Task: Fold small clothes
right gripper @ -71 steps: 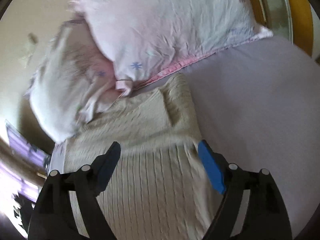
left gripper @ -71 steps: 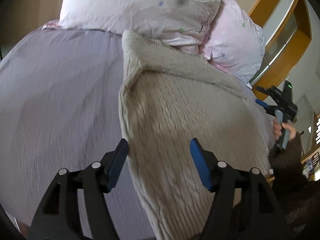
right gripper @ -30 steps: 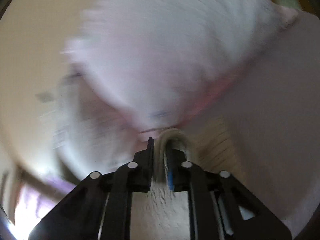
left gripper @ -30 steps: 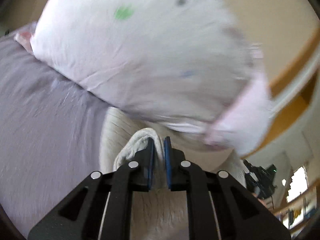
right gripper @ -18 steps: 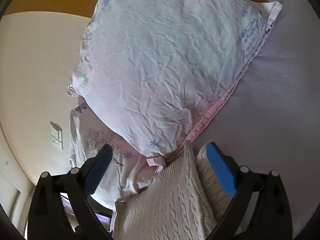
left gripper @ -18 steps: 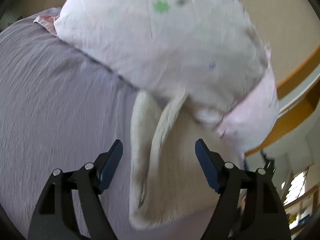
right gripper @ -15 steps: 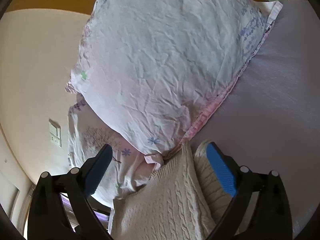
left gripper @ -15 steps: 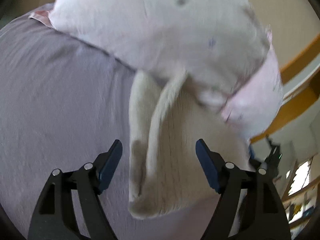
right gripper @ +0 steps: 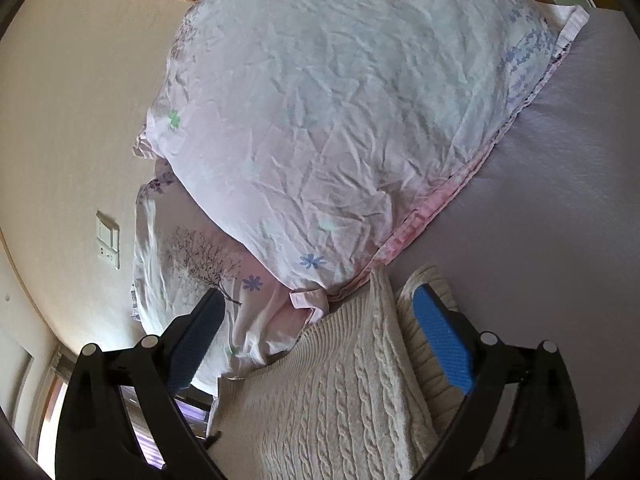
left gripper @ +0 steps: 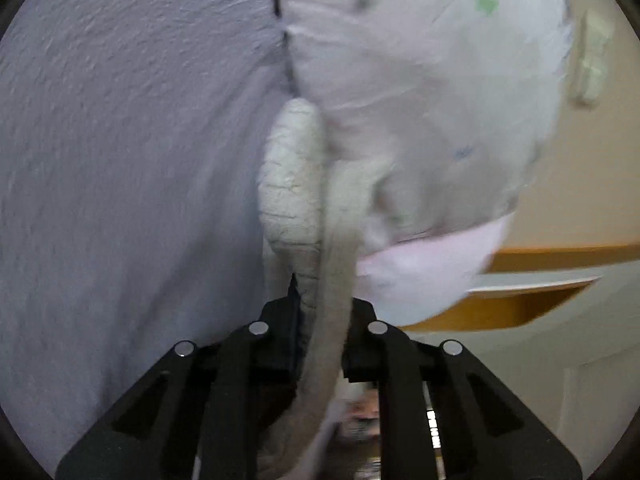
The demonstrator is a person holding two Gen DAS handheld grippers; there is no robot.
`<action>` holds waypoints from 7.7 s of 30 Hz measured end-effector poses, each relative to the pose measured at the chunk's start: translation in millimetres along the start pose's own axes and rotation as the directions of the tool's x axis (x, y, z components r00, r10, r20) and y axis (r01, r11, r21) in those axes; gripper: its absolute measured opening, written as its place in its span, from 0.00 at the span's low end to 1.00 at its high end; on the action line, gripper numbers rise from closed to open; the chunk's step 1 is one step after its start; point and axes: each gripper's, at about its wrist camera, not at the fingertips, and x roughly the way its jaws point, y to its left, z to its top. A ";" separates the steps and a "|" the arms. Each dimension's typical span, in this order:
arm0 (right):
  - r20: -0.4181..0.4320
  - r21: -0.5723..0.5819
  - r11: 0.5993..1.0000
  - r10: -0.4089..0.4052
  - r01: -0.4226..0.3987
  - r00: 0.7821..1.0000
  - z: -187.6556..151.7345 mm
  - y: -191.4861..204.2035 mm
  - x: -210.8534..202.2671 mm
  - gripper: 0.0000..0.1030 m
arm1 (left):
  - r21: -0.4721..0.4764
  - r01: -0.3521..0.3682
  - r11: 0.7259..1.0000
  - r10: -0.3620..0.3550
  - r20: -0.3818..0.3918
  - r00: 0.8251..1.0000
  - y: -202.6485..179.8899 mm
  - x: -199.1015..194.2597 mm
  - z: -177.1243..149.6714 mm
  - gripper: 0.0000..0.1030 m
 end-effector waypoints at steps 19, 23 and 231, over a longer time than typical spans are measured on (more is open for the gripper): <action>0.074 -0.105 0.980 -0.163 0.170 0.984 30.8 -0.6 -41.8 0.94 | 0.251 0.234 0.939 -0.084 -0.493 0.866 -162.9 274.1 -163.0 0.27; -0.094 -0.057 0.988 -0.146 0.141 0.985 33.0 -12.7 -25.5 0.99 | 0.416 0.199 0.887 -0.023 -0.391 0.920 -173.1 225.8 -151.9 0.44; -0.130 -0.761 0.543 -0.663 0.355 0.737 -226.4 102.3 -20.0 0.99 | 0.751 -0.647 0.132 0.692 0.397 0.602 -67.0 84.0 -221.5 0.98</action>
